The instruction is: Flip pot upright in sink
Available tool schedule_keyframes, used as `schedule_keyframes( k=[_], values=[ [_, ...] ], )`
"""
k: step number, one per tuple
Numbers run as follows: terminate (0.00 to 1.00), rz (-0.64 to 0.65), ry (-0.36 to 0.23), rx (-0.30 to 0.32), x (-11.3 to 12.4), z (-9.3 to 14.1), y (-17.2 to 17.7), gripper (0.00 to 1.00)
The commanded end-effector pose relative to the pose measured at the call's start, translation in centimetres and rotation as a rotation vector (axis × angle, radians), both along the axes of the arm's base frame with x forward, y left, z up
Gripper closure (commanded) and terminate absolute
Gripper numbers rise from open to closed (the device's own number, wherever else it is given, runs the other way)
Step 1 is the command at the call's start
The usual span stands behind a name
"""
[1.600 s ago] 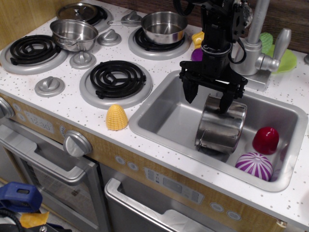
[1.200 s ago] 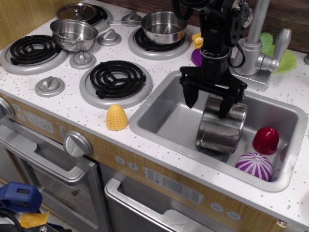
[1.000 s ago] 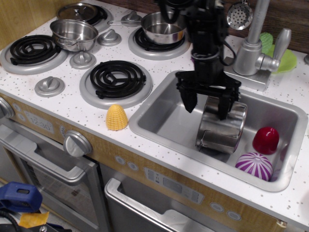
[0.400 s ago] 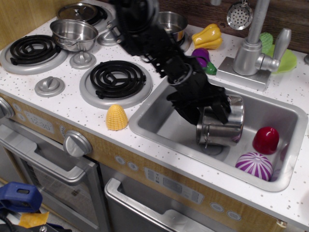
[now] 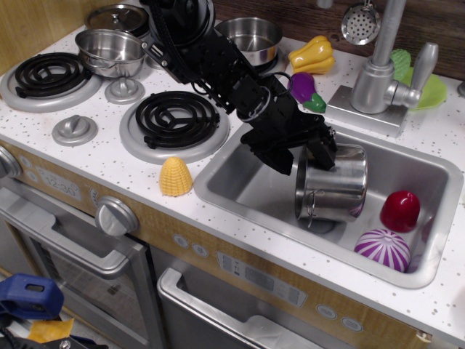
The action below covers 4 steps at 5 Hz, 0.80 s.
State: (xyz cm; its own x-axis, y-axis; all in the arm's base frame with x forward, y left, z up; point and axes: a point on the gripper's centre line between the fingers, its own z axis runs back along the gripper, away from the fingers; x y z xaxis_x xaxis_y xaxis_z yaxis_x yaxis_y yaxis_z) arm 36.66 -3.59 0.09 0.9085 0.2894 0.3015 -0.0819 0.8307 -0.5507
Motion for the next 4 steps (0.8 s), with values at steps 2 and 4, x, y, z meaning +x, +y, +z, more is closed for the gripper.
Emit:
schedule_keyframes(
  k=[2, 4],
  values=[
    [0.00, 0.134, -0.206, -0.010, 1.41, 2.86, -0.69, 0.00],
    [0.00, 0.171, -0.233, -0.005, 1.52, 2.71, -0.97, 1.00]
  ],
)
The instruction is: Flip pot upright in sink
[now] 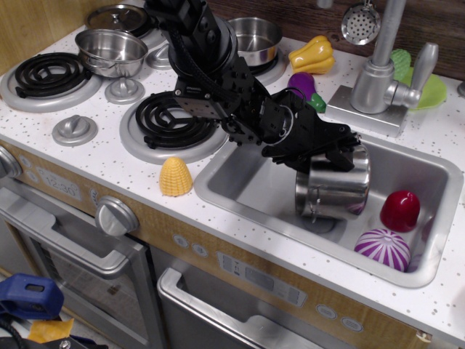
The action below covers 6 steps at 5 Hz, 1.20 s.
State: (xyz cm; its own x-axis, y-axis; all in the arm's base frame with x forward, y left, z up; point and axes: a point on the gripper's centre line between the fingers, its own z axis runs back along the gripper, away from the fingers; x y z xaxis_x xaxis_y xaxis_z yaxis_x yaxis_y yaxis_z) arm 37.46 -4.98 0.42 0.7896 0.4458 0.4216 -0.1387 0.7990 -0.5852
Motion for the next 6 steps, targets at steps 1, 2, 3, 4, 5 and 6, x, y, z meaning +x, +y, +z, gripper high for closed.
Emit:
schedule_keyframes(
  k=[1, 2, 3, 4, 5, 6],
  values=[
    [0.00, -0.006, -0.086, 0.043, 0.6, 2.0, 0.4, 0.00],
    [0.00, -0.015, -0.058, 0.040, 0.4, 1.9, 0.4, 1.00],
    [0.00, -0.042, 0.013, 0.058, 0.2, 2.2, 0.4, 1.00],
    [0.00, -0.090, 0.111, 0.109, 0.0, 2.4, 0.6, 1.00],
    [0.00, -0.136, 0.221, 0.104, -0.1, 3.0, 0.8, 1.00],
    [0.00, -0.149, 0.239, 0.096, -0.2, 2.9, 0.9, 0.00]
  ],
)
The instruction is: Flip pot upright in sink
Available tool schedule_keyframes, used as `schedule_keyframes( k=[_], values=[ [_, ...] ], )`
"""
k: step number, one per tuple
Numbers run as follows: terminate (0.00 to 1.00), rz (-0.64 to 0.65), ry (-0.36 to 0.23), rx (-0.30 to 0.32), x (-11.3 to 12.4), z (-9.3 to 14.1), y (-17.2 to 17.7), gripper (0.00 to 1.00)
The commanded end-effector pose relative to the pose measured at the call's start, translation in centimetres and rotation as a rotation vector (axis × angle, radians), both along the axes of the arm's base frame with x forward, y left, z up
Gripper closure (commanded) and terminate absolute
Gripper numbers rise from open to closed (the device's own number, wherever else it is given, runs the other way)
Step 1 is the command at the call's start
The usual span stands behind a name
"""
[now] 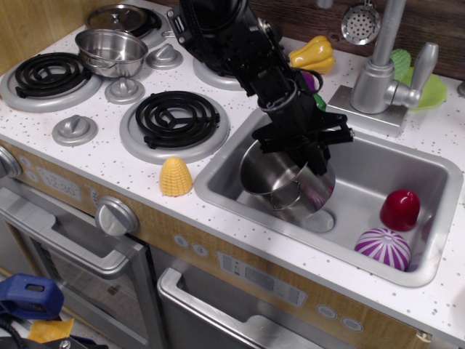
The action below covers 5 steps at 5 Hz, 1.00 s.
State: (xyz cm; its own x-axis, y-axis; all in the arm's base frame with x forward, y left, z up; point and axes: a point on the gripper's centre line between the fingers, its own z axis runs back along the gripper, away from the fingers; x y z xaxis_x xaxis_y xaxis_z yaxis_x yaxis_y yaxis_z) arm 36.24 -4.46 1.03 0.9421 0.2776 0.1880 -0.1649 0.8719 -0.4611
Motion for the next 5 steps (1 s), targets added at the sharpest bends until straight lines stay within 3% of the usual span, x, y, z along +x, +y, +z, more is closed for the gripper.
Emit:
schedule_keyframes(
  k=[1, 4, 5],
  values=[
    [0.00, 0.010, -0.107, 0.031, 0.95, 1.65, 0.20, 0.00],
    [0.00, 0.010, -0.107, 0.031, 0.95, 1.65, 0.20, 0.00],
    [1.00, 0.010, -0.107, 0.031, 0.95, 1.65, 0.20, 0.00]
  ],
)
